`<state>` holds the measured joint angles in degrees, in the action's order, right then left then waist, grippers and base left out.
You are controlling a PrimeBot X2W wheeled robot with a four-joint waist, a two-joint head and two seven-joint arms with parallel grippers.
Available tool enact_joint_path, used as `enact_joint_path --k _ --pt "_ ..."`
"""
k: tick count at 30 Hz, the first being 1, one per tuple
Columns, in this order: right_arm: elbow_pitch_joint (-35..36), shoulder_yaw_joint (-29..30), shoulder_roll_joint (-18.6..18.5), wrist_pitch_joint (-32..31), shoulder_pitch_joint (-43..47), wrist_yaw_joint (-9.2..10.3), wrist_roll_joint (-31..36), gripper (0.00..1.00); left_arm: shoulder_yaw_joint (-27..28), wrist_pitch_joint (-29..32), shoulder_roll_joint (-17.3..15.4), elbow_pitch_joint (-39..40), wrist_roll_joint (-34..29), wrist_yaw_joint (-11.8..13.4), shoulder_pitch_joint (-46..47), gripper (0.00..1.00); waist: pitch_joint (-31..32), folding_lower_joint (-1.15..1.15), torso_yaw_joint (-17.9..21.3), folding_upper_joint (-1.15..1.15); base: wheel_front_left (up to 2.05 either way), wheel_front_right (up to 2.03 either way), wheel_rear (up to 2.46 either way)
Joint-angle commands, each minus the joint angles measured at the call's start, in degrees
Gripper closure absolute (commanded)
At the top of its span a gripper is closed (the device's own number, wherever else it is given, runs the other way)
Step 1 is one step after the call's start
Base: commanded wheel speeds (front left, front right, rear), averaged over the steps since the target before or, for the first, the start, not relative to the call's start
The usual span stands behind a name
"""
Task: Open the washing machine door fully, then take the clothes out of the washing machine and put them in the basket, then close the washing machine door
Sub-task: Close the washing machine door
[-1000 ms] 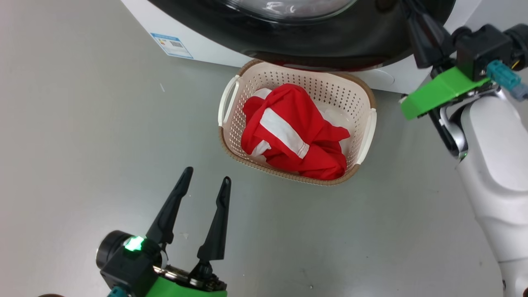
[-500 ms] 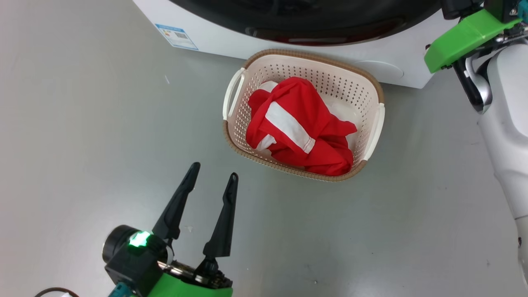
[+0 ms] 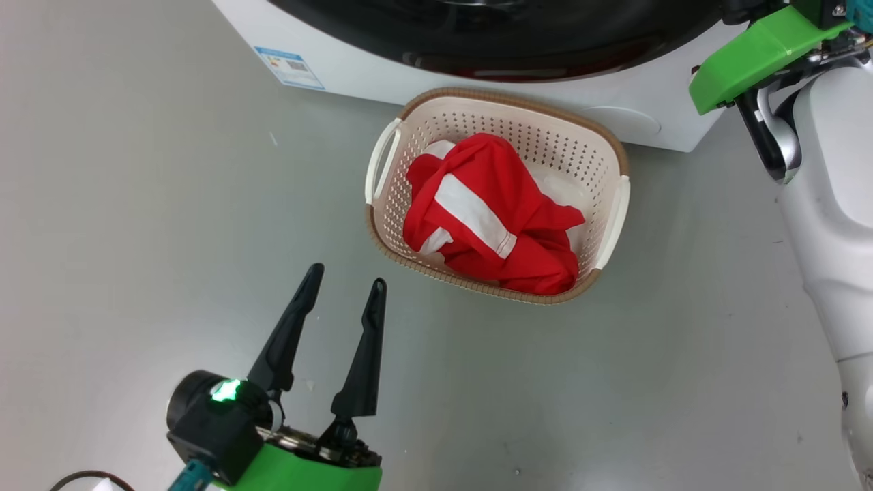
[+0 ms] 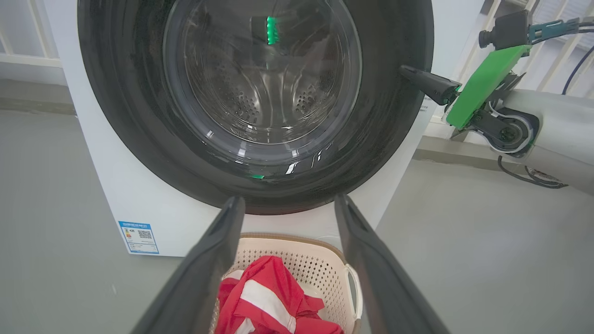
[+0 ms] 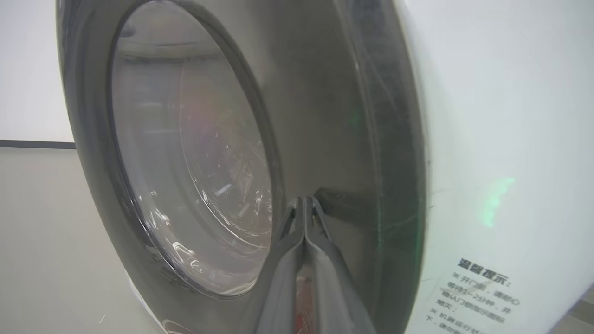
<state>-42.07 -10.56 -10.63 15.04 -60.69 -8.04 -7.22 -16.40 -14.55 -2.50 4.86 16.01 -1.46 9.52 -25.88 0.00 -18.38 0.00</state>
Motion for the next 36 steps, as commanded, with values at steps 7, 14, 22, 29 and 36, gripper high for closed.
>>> enact_joint_path --k 7,14,22,29,36 --pt "5.61 -1.1 3.01 -0.04 6.31 0.55 -1.19 1.0 2.36 -0.45 -0.38 0.4 3.06 0.71 -0.43 0.0 2.31 0.0 2.16 0.0 0.0 0.0 0.0" --pt "11.95 -2.76 4.65 -0.04 14.55 0.55 -2.18 0.0 3.36 -0.45 -0.38 -0.03 4.41 1.13 -1.09 0.0 4.71 0.0 4.5 0.0 0.0 0.0 0.0" --pt "17.95 -2.14 5.8 -0.04 23.0 0.55 -1.71 0.0 4.48 -0.45 -0.38 -0.17 5.51 1.77 -1.79 0.0 6.9 0.0 6.69 0.0 0.0 0.0 0.0" --pt "23.22 0.44 6.77 -0.04 30.11 0.55 -0.84 0.0 4.81 -0.45 -0.38 -0.63 6.12 2.63 -2.08 0.0 8.86 0.0 8.99 0.0 0.0 0.0 0.0" --pt "27.91 3.89 7.31 -0.04 36.56 0.55 0.21 0.0 5.33 -0.45 -0.38 -1.15 4.96 2.85 -2.66 0.0 11.37 0.0 11.49 0.0 0.0 0.0 0.0"
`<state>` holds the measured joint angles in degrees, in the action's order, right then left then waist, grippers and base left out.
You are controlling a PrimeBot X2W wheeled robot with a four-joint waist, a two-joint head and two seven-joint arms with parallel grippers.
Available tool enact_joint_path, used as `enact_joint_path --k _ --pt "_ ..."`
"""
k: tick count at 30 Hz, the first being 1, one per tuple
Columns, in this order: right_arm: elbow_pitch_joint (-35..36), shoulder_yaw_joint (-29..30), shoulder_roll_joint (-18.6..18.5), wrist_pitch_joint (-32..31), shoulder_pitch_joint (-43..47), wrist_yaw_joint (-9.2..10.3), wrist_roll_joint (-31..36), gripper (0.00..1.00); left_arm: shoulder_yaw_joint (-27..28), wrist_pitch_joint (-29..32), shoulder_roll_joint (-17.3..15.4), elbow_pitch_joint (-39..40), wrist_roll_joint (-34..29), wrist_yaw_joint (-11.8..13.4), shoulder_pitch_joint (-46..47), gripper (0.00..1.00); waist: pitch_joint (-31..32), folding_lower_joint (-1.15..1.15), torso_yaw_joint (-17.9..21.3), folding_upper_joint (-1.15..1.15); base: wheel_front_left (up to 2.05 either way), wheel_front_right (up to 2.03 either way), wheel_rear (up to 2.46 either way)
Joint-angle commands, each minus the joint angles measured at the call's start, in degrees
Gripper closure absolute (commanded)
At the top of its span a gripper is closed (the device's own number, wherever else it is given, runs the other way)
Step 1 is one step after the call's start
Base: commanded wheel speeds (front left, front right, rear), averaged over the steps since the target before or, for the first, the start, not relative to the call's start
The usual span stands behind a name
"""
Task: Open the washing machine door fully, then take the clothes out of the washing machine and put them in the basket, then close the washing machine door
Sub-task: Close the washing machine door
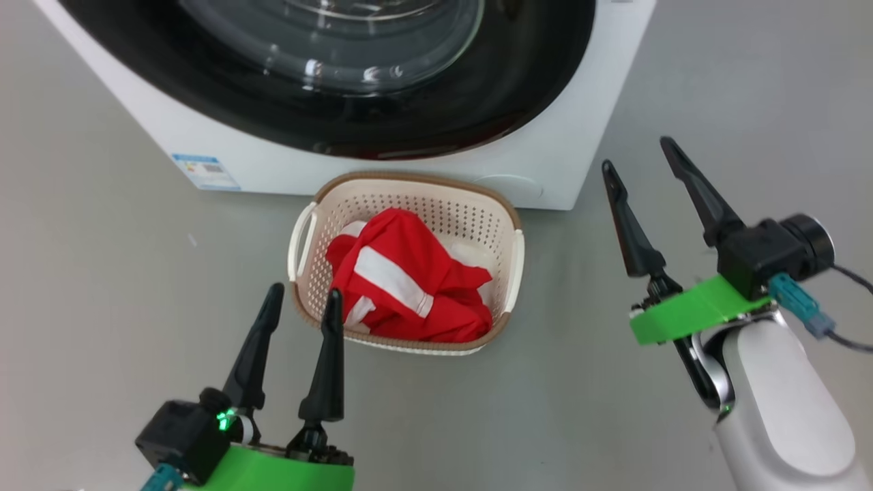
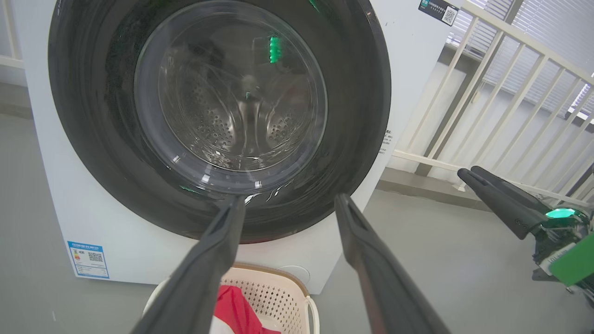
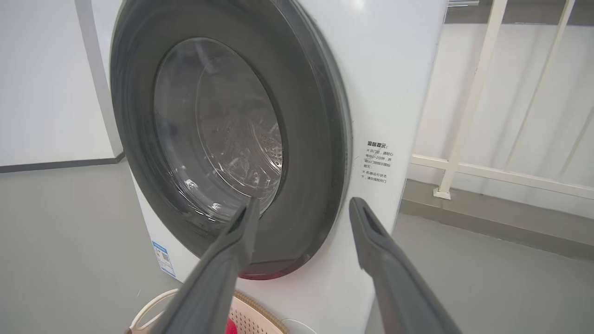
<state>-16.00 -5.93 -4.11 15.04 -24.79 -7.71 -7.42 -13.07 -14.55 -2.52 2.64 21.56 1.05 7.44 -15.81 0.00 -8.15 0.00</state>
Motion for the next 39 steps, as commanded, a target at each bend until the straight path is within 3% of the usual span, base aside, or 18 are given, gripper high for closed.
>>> enact_joint_path --k 1,19,39 --pt "2.41 -0.31 0.85 -0.04 1.53 0.22 0.52 0.0 2.06 -0.45 -0.36 1.11 -0.86 0.42 -0.67 0.0 1.69 0.0 1.63 0.0 0.0 0.0 0.0" --pt "9.11 5.58 1.22 -0.04 13.28 0.22 0.39 0.0 6.22 -0.45 -0.36 -0.88 -4.2 0.1 -3.54 0.0 8.76 0.0 7.51 0.0 0.0 0.0 0.0" --pt "13.35 6.55 1.23 -0.04 25.36 0.22 -2.66 0.0 12.25 -0.45 -0.36 -1.13 -7.94 -2.83 -10.3 0.0 16.25 0.0 9.3 0.0 0.0 0.0 0.0"
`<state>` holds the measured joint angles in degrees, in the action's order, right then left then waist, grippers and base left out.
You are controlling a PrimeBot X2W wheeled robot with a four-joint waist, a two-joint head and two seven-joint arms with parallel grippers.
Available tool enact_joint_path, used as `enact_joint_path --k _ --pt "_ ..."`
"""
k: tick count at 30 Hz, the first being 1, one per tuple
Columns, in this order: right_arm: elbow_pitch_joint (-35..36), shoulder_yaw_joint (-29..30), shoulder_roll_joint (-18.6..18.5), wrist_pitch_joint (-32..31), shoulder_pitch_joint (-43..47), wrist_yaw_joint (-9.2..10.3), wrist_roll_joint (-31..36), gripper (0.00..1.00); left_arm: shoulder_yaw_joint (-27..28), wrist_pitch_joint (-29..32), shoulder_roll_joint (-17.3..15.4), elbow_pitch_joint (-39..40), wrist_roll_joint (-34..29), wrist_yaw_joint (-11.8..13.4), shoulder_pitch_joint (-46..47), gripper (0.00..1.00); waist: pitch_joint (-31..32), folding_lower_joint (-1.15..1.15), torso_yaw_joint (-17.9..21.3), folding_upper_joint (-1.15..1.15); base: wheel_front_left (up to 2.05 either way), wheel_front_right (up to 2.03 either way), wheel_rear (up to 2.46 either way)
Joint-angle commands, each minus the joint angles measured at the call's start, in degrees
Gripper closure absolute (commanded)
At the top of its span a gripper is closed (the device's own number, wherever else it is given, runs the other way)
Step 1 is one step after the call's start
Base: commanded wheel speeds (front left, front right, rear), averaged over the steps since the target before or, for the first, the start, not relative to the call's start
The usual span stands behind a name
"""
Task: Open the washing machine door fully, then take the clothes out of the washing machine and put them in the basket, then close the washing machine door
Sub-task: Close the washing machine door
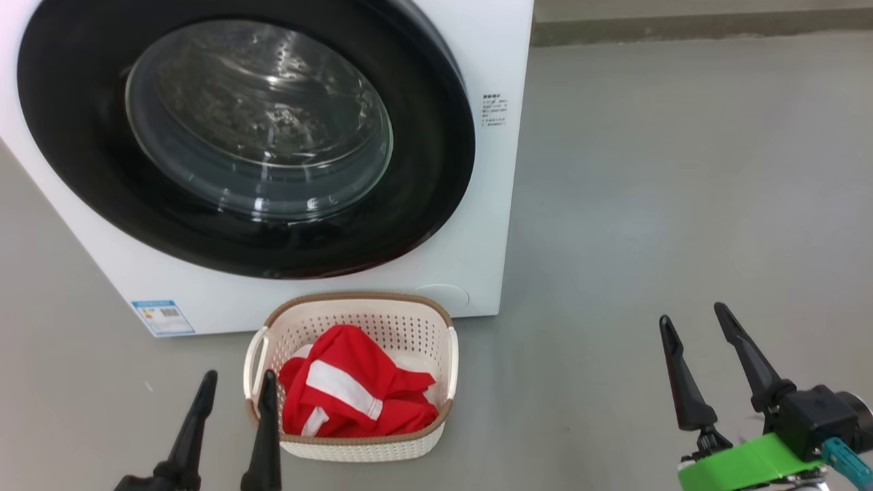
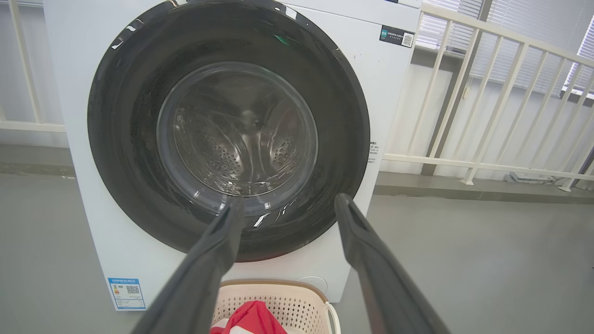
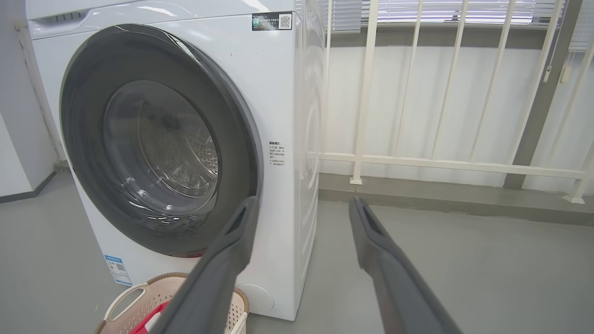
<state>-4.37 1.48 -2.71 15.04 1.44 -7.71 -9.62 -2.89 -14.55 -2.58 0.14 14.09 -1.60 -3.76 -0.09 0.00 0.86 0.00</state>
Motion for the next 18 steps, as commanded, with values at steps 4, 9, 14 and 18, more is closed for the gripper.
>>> enact_joint_path --k 4,9,14,18 --pt "2.73 -0.31 -0.17 -0.04 1.06 0.22 -0.92 0.0 2.76 -0.45 -0.3 1.36 -0.45 -0.48 -0.21 0.0 1.57 0.0 0.64 0.0 0.0 0.0 0.0" --pt "3.91 0.16 -0.17 -0.04 3.52 0.22 -1.09 0.0 3.45 -0.45 -0.3 1.34 -0.94 -0.6 -1.47 0.0 2.74 0.0 1.1 0.0 0.0 0.0 0.0" --pt "4.28 0.47 -0.17 -0.04 5.68 0.22 -1.07 0.0 3.62 -0.45 -0.3 1.1 -1.34 -0.78 -2.79 0.0 3.73 0.0 1.36 0.0 0.0 0.0 0.0" --pt "4.88 0.58 -0.17 -0.04 7.0 0.22 -1.26 0.0 3.64 -0.45 -0.3 0.97 -1.6 -0.71 -3.57 0.0 4.16 0.0 1.35 0.0 0.0 0.0 0.0"
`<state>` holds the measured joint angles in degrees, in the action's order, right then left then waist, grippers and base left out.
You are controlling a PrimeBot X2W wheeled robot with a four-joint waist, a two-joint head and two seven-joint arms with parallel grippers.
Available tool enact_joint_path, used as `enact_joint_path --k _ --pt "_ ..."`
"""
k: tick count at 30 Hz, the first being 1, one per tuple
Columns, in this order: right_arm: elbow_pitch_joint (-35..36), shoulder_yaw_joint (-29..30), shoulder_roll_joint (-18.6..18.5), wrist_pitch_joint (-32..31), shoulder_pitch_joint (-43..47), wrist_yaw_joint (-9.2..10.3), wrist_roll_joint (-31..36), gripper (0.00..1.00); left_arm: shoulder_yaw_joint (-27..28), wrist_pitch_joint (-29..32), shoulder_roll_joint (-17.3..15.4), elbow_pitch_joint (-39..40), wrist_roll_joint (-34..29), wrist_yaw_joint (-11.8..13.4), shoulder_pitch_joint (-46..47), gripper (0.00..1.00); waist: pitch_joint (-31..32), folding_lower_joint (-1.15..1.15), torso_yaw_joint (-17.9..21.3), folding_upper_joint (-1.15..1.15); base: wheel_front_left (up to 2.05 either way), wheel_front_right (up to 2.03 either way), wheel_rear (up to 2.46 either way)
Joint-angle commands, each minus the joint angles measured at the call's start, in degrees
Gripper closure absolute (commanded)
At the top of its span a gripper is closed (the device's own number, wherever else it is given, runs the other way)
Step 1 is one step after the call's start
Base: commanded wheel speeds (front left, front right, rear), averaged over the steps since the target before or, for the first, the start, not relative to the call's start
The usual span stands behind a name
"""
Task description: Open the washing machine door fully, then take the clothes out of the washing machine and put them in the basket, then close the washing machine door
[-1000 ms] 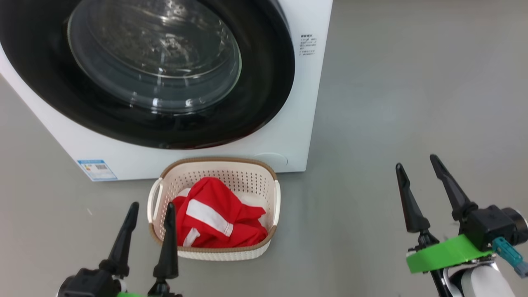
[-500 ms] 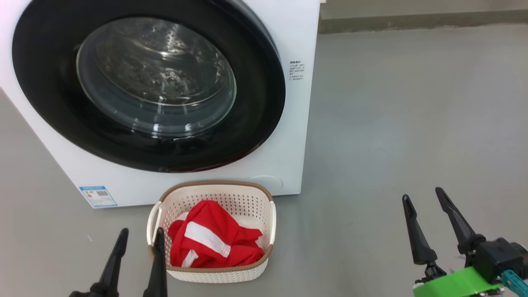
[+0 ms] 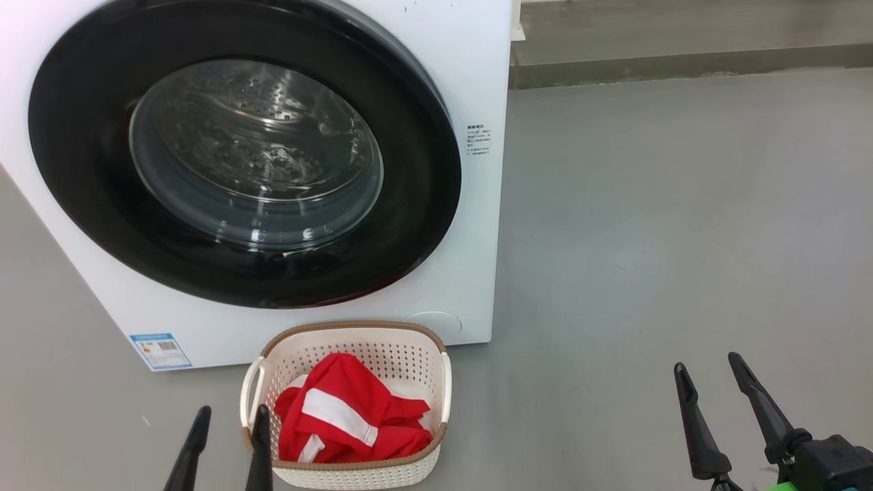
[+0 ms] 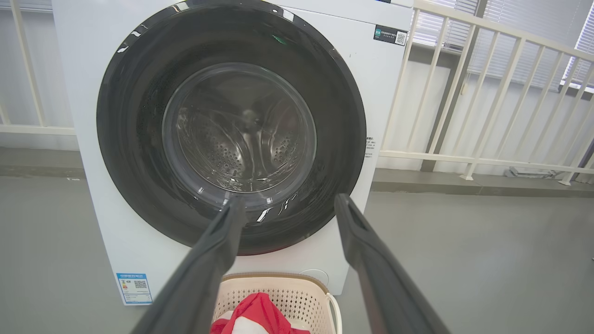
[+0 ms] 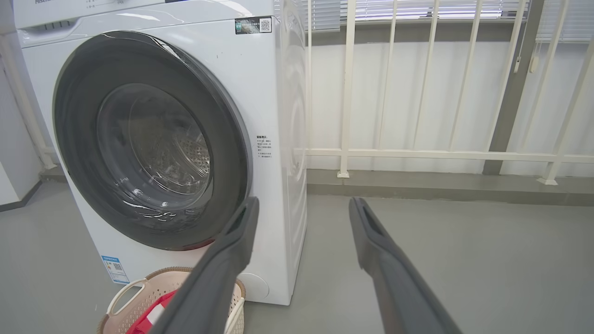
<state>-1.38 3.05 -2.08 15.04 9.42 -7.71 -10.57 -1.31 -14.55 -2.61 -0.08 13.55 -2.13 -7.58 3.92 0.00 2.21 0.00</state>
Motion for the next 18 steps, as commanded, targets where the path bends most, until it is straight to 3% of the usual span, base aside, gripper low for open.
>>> enact_joint_path --k 1,18 --pt "1.98 -1.04 -0.8 -0.04 -0.77 0.22 -0.39 0.0 2.06 -0.45 -0.27 1.2 -1.09 -0.12 0.11 0.0 0.22 0.0 0.01 0.0 0.0 0.0 0.0" --pt "2.18 -1.62 -0.8 -0.04 -0.43 0.22 -0.48 0.0 1.78 -0.45 -0.27 1.13 -0.74 0.69 0.03 0.0 0.49 0.0 -0.69 0.0 0.0 0.0 0.0"
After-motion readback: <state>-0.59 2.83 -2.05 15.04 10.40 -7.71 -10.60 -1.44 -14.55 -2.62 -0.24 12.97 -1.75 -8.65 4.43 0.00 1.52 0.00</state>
